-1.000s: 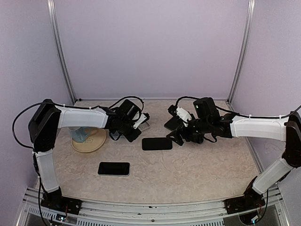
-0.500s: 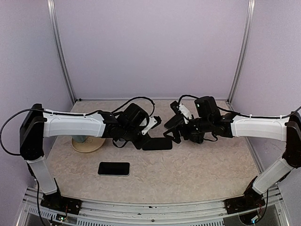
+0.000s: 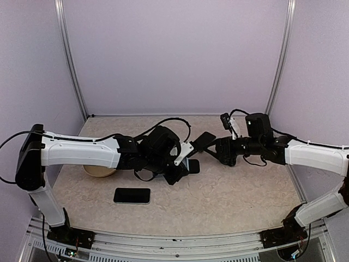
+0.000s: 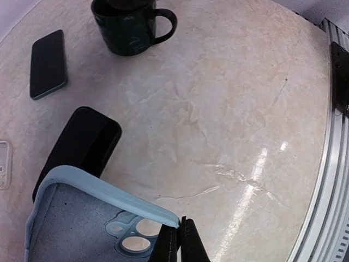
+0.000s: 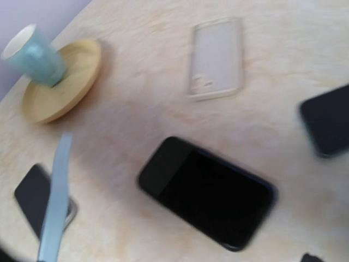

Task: Put the phone into the phone case
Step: Place the phone case at the center of the board.

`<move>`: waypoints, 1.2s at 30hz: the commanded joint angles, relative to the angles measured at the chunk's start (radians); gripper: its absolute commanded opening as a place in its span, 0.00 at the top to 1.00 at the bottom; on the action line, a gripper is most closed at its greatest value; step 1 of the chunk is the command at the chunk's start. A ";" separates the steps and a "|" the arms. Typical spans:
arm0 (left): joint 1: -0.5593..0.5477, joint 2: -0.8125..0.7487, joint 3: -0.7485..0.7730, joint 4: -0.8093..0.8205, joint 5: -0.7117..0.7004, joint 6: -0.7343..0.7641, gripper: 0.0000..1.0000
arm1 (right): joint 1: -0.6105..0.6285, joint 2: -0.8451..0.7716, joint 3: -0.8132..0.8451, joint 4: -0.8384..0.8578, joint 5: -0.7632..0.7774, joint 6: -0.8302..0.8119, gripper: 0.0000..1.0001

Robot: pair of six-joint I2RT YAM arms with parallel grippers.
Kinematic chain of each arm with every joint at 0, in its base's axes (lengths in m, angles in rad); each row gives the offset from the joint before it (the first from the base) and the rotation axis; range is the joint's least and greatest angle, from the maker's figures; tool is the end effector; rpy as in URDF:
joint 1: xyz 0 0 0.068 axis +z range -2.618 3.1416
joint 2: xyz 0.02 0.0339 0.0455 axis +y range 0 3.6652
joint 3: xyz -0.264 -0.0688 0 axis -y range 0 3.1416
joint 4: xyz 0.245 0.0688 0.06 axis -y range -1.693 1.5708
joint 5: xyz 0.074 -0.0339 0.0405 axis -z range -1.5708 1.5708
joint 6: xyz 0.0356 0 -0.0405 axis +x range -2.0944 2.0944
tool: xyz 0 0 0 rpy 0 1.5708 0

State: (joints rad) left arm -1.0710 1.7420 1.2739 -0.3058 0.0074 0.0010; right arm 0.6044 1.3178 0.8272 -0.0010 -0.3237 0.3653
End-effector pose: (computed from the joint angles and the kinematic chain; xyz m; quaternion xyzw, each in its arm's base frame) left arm 0.1862 -0.3416 0.2400 0.4719 0.7917 -0.2007 0.3320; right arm 0.2349 0.1760 0.2557 -0.1832 0.8308 0.3587 0.3842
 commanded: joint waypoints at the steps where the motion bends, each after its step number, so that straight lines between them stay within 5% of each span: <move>1: -0.062 0.080 0.066 0.000 0.067 -0.075 1.00 | -0.041 -0.073 -0.036 -0.072 0.104 0.039 0.00; 8: -0.111 0.208 0.139 0.059 0.169 -0.141 1.00 | -0.073 -0.175 -0.060 -0.131 0.252 0.043 0.00; 20: -0.110 0.407 0.320 0.100 0.243 -0.206 1.00 | -0.112 -0.250 -0.074 -0.147 0.276 0.039 0.00; 36: -0.062 0.321 0.195 0.255 0.306 -0.258 0.42 | -0.111 -0.262 -0.097 -0.056 0.215 -0.087 0.00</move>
State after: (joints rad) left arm -1.1690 2.1437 1.5307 -0.1402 0.2745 -0.2295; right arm 0.5026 1.0698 0.7475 -0.1146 -0.0620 0.3405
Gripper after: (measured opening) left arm 0.546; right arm 0.996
